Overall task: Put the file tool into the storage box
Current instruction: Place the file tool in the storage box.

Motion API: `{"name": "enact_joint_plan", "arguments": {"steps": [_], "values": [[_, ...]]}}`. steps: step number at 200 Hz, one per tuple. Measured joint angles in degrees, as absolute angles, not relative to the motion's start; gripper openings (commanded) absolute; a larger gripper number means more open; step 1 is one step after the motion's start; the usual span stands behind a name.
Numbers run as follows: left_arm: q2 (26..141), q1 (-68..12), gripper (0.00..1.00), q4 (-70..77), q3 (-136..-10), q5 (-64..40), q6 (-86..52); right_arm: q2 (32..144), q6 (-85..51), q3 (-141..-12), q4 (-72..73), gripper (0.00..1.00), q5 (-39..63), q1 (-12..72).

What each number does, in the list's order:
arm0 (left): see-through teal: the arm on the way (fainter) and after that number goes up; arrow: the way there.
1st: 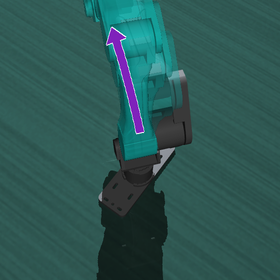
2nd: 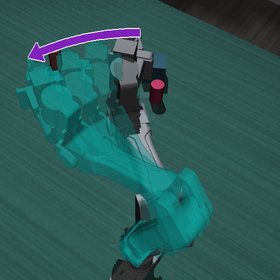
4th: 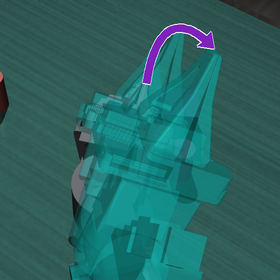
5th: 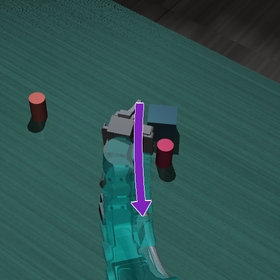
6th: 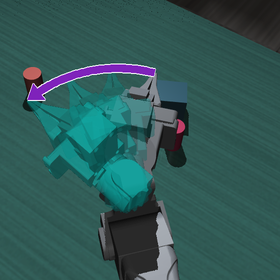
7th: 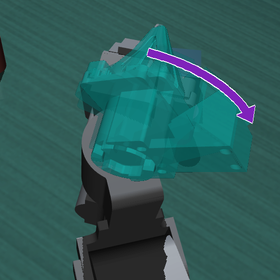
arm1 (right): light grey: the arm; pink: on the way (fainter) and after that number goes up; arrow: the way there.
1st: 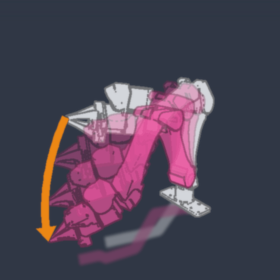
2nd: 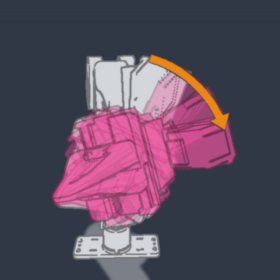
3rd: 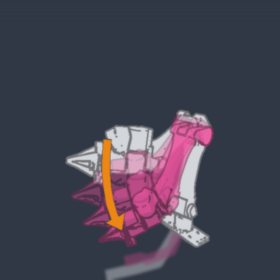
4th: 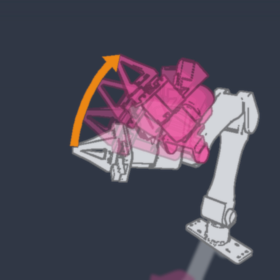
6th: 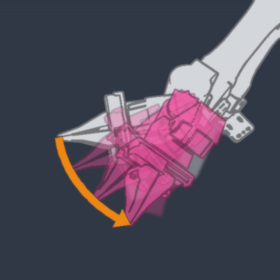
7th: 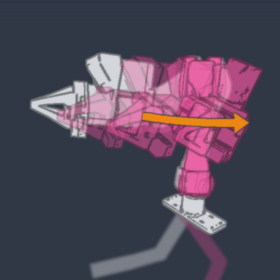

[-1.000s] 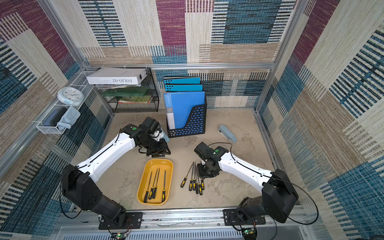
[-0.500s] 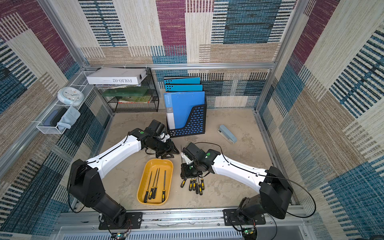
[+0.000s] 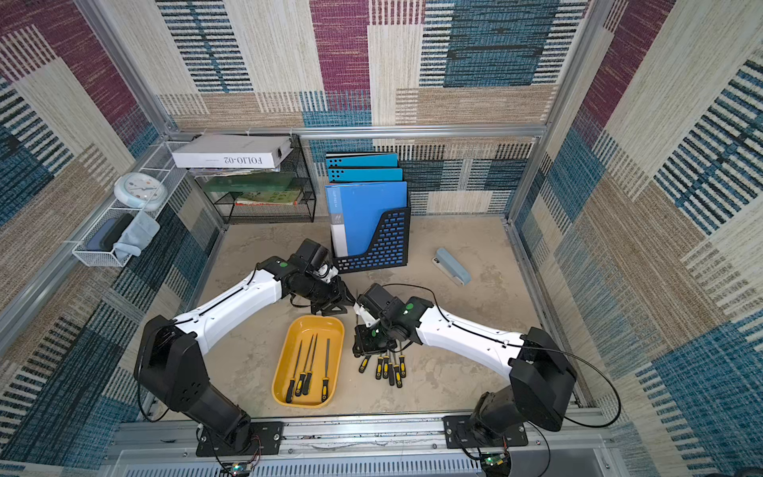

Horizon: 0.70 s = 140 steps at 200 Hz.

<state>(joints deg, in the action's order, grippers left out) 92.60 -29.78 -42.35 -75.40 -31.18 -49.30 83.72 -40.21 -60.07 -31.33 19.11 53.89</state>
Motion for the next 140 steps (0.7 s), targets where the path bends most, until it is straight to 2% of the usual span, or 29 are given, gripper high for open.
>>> {"name": "enact_joint_plan", "arguments": {"steps": [59, 140], "values": [[87.1, -29.1, 0.43, -43.7, -73.3, -30.0, -49.0, 83.5, -40.9, -57.5, -29.8, 0.04, 21.7, 53.5], [89.3, -29.0, 0.43, -41.6, -73.8, -29.8, -50.6, 83.2, -41.0, -57.3, -28.2, 0.03, 23.6, 53.6]]}}
